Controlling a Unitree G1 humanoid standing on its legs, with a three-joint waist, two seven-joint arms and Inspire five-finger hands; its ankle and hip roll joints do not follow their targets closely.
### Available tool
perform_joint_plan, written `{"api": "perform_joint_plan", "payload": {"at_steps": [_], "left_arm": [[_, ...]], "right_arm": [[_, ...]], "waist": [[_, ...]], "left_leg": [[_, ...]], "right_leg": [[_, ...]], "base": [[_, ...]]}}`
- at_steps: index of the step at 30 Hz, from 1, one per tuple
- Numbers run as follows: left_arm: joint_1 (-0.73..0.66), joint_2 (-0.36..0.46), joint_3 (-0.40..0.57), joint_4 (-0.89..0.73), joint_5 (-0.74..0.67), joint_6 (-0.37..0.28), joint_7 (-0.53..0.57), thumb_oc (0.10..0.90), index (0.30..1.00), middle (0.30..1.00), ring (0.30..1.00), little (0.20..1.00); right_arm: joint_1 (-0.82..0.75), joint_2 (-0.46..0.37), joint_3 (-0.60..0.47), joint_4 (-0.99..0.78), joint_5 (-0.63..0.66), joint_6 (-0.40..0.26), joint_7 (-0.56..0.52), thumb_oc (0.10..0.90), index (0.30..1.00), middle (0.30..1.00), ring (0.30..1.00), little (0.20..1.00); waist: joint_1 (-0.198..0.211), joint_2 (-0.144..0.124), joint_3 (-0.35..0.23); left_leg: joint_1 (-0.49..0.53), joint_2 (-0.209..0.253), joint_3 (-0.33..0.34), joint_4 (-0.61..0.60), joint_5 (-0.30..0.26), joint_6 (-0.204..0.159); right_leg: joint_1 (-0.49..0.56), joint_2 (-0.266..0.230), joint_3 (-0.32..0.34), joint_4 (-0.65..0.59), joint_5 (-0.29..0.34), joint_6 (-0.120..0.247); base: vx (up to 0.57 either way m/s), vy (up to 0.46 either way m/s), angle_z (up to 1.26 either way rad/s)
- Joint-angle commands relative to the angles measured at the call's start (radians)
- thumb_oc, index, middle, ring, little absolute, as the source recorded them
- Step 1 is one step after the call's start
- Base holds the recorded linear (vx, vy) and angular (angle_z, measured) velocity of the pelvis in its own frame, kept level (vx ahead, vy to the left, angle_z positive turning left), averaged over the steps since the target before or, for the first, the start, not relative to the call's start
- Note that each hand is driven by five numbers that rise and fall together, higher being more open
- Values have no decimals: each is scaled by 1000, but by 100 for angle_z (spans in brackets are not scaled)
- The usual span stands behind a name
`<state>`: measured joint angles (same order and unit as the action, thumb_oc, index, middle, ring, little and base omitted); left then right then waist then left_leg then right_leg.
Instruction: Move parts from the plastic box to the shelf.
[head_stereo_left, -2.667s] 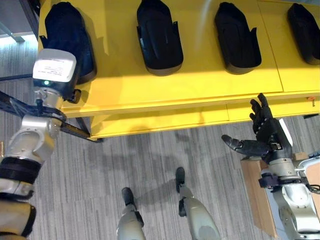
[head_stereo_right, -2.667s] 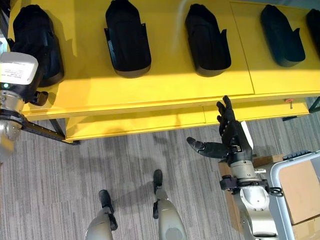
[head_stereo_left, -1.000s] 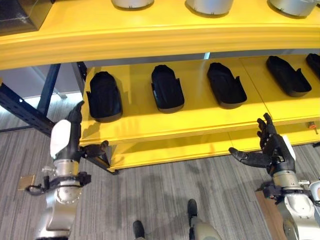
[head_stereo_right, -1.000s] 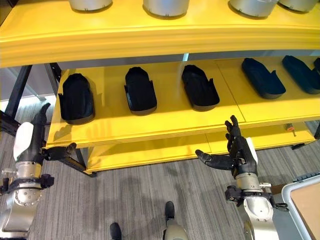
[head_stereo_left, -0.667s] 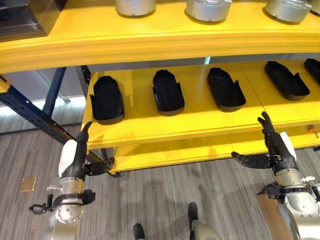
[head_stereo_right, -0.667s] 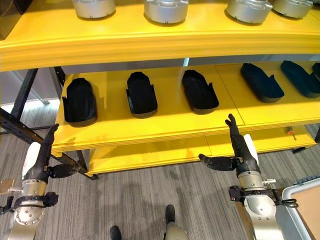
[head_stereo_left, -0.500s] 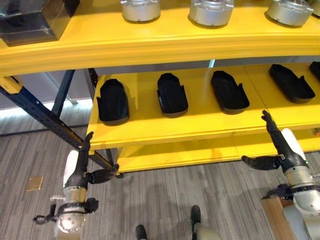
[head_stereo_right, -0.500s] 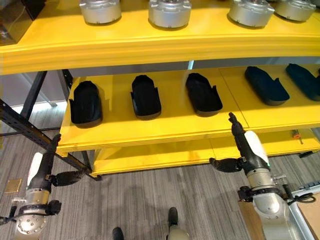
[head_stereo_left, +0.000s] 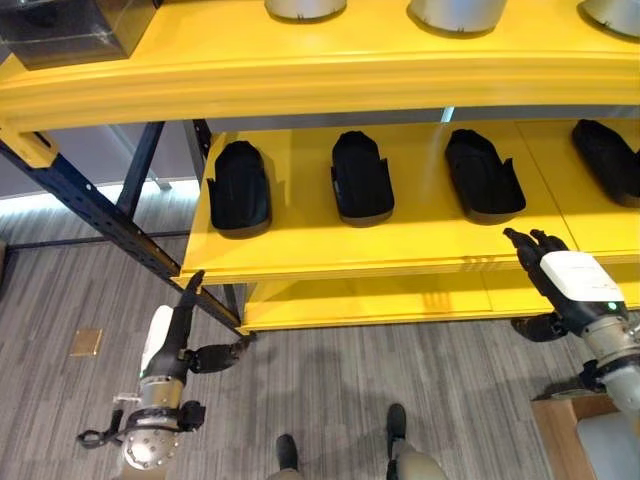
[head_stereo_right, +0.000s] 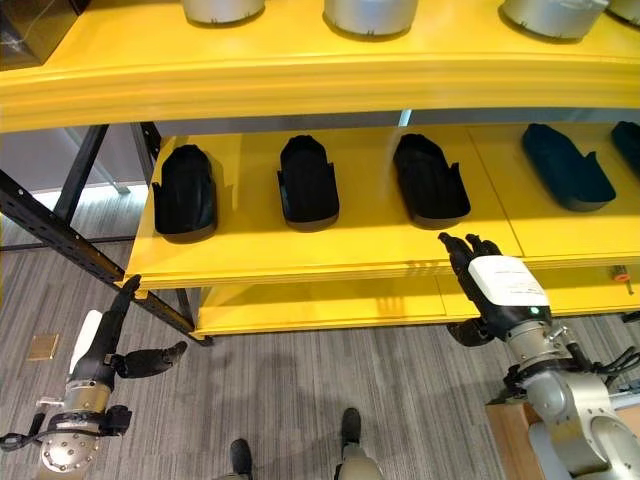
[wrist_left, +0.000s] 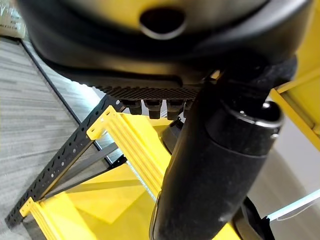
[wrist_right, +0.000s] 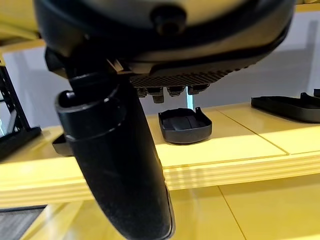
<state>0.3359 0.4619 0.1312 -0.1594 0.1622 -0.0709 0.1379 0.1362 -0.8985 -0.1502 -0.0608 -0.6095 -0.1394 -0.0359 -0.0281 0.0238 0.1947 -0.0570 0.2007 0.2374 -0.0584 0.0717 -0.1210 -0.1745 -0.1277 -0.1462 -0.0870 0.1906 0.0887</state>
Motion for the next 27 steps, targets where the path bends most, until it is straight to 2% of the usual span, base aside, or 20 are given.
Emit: {"api": "perform_joint_plan", "payload": {"at_steps": [1,11,27], "left_arm": [[-71,82,47,-105,-15,-75,35,900,1000,1000,1000,1000],[-93,105,31,-108,-31,-71,40,900,1000,1000,1000,1000],[-116,104,26,-99,-53,-66,64,900,1000,1000,1000,1000]], "right_arm": [[-157,-61,-1,-19,-6,7,-76,900,1000,1000,1000,1000],[-303,-99,100,68,0,44,-86,900,1000,1000,1000,1000],[-388,-99,155,110,22,72,-94,900,1000,1000,1000,1000]], "waist": [[-3,-42,11],[10,-35,54],[13,-28,100]], "left_leg": [[-68,24,-41,47,14,26],[-106,24,-48,59,18,26],[-139,21,-49,69,19,29]], "right_leg": [[102,-70,-47,71,-192,50],[61,-75,-46,87,-191,46],[6,-80,-30,115,-190,42]], "base": [[0,0,0],[0,0,0],[-1,-1,0]]}}
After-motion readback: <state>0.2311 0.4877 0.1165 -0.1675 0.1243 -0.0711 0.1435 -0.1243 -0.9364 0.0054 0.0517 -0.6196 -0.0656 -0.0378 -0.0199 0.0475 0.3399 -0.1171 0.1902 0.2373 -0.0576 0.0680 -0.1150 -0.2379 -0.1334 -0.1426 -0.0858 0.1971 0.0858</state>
